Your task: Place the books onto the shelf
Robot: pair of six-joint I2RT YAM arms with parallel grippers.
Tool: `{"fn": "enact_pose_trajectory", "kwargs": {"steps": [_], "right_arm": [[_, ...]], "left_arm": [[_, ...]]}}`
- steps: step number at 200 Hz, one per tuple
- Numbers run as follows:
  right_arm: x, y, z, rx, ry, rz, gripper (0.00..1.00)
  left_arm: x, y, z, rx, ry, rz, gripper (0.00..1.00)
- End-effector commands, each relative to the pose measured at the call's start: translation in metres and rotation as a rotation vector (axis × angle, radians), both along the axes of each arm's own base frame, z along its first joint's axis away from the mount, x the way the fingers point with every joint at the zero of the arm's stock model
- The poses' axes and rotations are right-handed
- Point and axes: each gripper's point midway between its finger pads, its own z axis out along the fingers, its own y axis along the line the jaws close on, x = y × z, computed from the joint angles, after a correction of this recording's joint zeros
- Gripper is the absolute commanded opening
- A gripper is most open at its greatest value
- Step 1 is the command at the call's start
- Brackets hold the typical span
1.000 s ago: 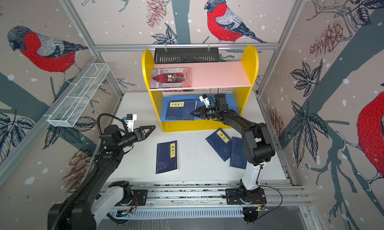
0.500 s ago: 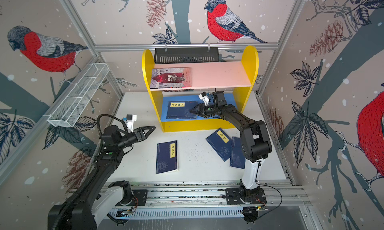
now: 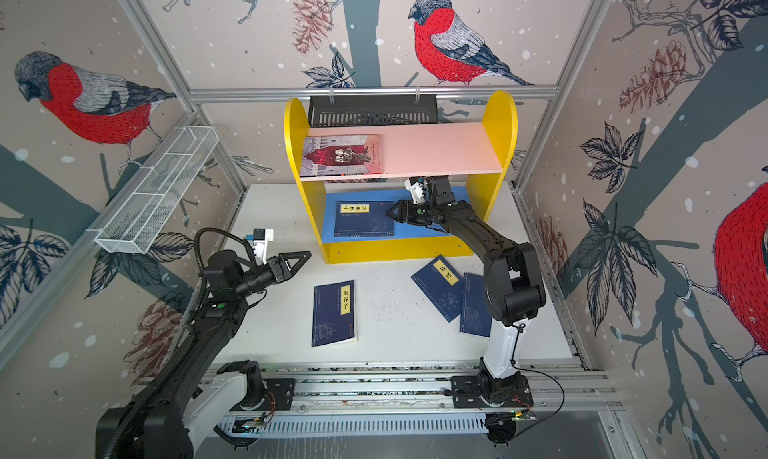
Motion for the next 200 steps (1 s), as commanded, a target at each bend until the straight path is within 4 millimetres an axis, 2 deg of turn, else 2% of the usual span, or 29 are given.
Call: {"fn": "enact_pose_trajectory", "kwargs": {"steps": [1,28,120,200], "right_arm": [[-0.001,-0.002,-0.017,-0.070,0.042,-0.018,0.65],[-0.005,0.012,-0.019,-0.070,0.046,0.024,0.64],[-0.012,0.036,-0.013,-0.031,0.049,0.060,0.64],[-0.008,0.047,-0.016,-0.056,0.040,0.070,0.64]], "left_arm": [[0.000,0.000,0.001,0.005,-0.014,-0.001,0.78],[0.000,0.001,0.001,0.006,-0.016,0.000,0.79],[-0.001,0.001,0.001,0.008,-0.020,0.004,0.79],[-0.001,0.001,0.002,0.007,-0.025,0.006,0.79]]}}
